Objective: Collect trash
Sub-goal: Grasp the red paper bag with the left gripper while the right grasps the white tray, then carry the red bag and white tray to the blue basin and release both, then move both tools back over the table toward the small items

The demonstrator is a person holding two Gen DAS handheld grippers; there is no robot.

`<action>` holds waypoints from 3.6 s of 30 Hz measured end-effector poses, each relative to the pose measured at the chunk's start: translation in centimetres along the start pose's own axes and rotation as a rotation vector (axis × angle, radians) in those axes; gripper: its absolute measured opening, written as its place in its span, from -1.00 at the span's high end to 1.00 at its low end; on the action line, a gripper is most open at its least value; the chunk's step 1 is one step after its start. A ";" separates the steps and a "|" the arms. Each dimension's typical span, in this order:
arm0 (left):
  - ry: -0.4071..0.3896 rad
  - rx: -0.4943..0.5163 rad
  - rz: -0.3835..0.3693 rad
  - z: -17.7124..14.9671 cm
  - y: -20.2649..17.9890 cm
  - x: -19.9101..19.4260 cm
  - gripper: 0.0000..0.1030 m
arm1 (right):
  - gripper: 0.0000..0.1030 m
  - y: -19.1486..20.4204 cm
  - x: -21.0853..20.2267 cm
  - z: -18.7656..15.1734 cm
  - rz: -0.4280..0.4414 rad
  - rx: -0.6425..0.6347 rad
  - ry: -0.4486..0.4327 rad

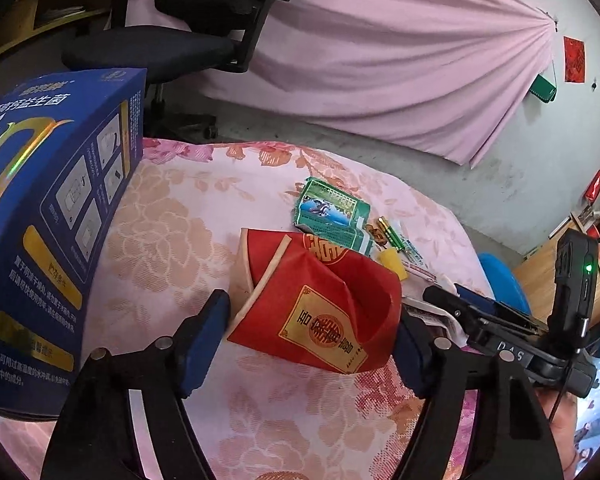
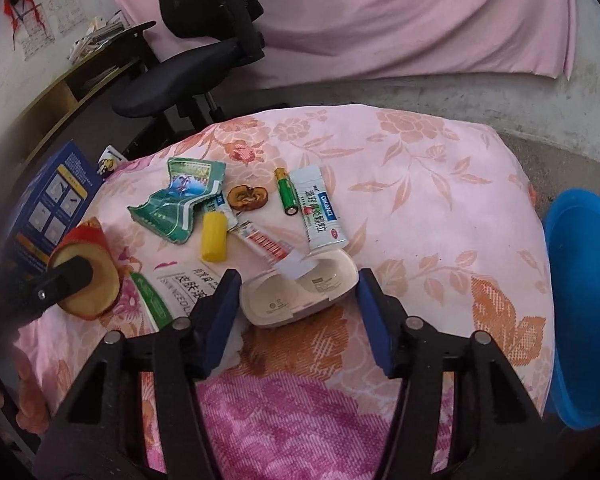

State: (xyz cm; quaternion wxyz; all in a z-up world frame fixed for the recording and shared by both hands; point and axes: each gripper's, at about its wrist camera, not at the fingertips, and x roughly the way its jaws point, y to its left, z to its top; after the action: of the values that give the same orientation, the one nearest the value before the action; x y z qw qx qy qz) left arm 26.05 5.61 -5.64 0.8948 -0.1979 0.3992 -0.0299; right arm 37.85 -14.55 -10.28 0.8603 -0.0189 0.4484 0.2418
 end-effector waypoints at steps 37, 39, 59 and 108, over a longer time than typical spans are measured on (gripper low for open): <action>-0.510 0.092 -0.014 -3.7 -7.0 -7.2 -0.02 | -0.57 0.1 -13.0 -5.3 0.010 -0.023 -0.561; -0.557 0.132 -0.019 -3.8 -8.0 -7.8 -0.02 | -0.57 -0.4 -14.3 -5.7 0.008 -0.009 -0.639; -0.780 0.518 -0.244 -3.6 -24.9 -6.7 -0.04 | -0.57 -9.8 -24.0 -10.1 -0.431 0.176 -1.076; -0.461 0.344 -0.184 2.5 -24.7 -1.0 -0.96 | -1.00 -14.3 -22.0 -8.4 -0.326 0.328 -0.972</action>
State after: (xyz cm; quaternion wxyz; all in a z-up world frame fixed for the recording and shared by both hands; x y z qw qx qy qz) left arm 29.77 -16.09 5.86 0.9758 -0.0801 0.1549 -0.1321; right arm 27.01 -38.07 -0.75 0.9867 0.1604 0.0216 0.0129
